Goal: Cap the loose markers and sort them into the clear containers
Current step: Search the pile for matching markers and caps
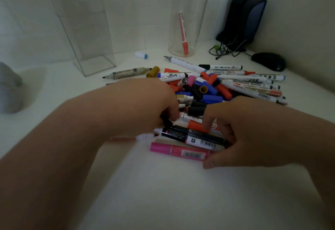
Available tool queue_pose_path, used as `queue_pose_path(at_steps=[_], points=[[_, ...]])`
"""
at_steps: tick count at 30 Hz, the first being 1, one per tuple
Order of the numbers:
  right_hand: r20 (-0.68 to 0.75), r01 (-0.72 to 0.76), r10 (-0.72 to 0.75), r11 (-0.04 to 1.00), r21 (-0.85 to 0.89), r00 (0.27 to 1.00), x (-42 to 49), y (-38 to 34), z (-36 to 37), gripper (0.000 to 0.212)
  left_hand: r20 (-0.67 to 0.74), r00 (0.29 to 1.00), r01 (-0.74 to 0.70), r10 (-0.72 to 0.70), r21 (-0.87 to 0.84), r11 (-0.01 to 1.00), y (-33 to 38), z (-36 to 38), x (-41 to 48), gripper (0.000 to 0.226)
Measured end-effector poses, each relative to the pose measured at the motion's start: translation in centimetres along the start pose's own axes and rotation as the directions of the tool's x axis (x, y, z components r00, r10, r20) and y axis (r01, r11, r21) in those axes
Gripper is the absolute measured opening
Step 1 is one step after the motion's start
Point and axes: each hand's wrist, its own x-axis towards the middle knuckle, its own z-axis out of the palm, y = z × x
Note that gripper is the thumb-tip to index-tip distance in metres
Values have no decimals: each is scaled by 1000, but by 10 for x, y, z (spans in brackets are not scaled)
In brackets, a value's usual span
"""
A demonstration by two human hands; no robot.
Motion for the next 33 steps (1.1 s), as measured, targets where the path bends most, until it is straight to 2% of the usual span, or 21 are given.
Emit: queue_pose_path(at_steps=[2,4,6,8,11,15,18,22,24,26,28,29,31,33], points=[[26,-14,12,998,63,1000,-3,8,-3,60,-10,999,-32,32,-40,999,-3,2,2,25],[27,-34,31,990,135,999,-6,19,-6,43,-44,998,-48,45,-53,997,-8,8,3,26],[12,-53,51,987,149,999,-6,29,-7,20,-37,998,-53,51,-60,997,-7,9,3,27],[19,-60,58,991,120,998,-4,35,-5,9,-37,999,-32,30,-69,997,-6,8,4,28],[79,-40,36,998,56,996,1,36,-1,15,61,998,-9,13,-54,998,-2,7,6,28],[109,-19,19,1000,2,994,4,34,2,17,113,994,18,-11,-53,998,8,-3,7,26],[32,-15,15,1000,7,999,7,36,7,22,149,988,55,-39,-106,993,18,-12,4,24],[-91,-56,66,992,109,994,1,45,-4,15,-74,994,61,-84,-275,960,20,-20,-9,23],[-155,-27,69,966,257,986,-2,55,-10,10,-174,978,39,-113,-378,925,16,-23,-15,19],[-287,101,26,902,419,957,-3,65,-12,10,-223,965,5,-135,-504,864,13,-24,-17,18],[-431,258,10,788,559,902,-2,73,-12,17,-229,964,-46,-136,-644,763,14,-25,-18,21],[-474,313,34,710,631,880,-1,77,-12,29,-230,962,-68,-144,-716,694,14,-25,-18,22],[-503,375,99,548,748,859,3,83,-8,57,-248,949,-114,-194,-845,523,15,-22,-15,20],[-528,415,137,468,780,838,7,83,-5,58,-246,934,-170,-260,-944,283,19,-20,-10,14]])
